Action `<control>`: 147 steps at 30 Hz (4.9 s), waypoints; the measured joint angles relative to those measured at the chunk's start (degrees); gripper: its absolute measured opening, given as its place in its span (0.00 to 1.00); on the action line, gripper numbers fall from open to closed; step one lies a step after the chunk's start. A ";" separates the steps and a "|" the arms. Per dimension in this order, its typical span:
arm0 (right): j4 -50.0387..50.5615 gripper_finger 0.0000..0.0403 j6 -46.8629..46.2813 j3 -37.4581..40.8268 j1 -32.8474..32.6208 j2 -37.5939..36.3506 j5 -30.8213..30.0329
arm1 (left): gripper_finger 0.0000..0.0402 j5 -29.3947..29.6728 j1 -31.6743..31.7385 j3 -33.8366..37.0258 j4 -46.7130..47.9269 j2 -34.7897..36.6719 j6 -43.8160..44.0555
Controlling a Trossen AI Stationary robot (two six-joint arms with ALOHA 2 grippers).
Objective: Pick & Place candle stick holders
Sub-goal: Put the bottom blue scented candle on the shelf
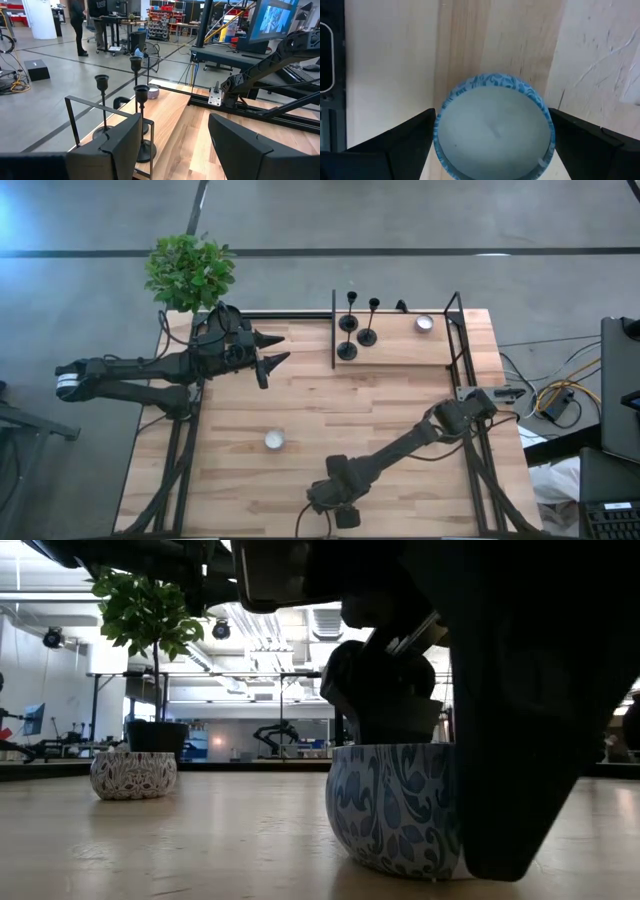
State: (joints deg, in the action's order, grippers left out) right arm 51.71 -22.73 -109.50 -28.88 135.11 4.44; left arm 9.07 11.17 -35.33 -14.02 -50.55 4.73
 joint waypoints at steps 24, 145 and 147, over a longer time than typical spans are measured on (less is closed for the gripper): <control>-0.13 0.74 0.20 0.20 0.02 -0.09 -1.48 | 0.59 0.01 0.01 0.00 -0.02 0.00 0.00; 8.30 0.73 -8.14 42.65 81.67 -48.26 -1.98 | 0.59 0.01 -0.01 0.00 0.39 -0.01 0.00; 8.05 0.73 -8.25 42.67 81.72 -47.76 -2.12 | 0.59 0.01 -0.01 0.00 0.39 -0.01 0.00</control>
State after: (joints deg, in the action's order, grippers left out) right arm 59.76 -30.97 -66.83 52.84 87.35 2.31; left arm 9.08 11.16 -35.33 -13.63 -50.56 4.73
